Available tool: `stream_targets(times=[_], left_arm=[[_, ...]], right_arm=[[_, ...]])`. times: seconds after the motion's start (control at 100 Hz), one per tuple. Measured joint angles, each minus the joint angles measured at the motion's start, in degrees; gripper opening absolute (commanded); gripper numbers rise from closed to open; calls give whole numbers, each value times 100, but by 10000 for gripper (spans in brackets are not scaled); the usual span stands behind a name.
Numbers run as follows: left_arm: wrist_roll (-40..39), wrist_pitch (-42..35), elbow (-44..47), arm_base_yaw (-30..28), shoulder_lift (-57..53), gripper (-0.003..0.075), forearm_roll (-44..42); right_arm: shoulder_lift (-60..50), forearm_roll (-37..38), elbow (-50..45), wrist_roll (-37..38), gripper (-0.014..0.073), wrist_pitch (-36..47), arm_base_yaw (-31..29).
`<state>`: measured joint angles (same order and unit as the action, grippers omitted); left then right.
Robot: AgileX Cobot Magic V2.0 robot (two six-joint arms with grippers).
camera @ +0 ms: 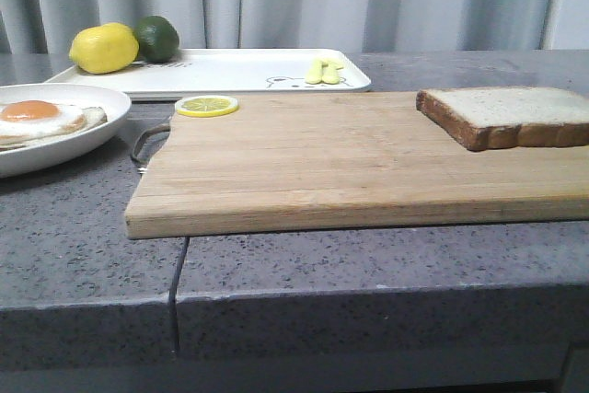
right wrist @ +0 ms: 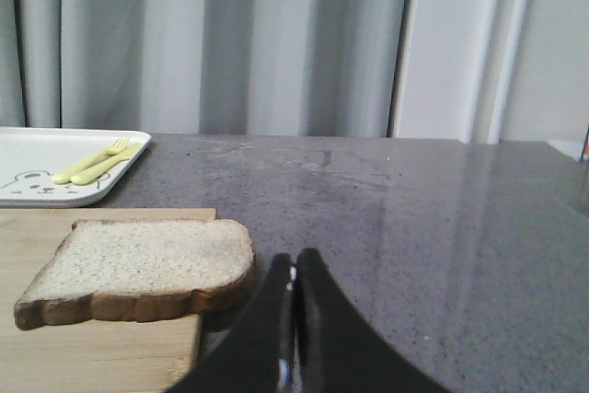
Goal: Place bread and move sandwich to tray
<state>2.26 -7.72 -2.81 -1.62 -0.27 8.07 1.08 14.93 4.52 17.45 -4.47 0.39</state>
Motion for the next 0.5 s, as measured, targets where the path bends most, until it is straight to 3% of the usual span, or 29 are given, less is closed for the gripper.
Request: stream_targets(times=[0.15, 0.35, 0.42, 0.5], left_arm=[[0, 497, -456, 0, 139, -20, -36], [0, 1003, -942, 0, 755, -20, -54], [0, 1147, -1103, 4, 996, -20, -64], [0, 1264, -1267, 4, 1258, -20, -64]], right_arm=[[623, -118, 793, 97, -62, -993, 0], [1674, -140, 1627, 119, -35, -1524, 0], [2107, -153, 1923, 119, 42, -1726, 0], [2595, -167, 2284, 119, 221, -2004, 0]])
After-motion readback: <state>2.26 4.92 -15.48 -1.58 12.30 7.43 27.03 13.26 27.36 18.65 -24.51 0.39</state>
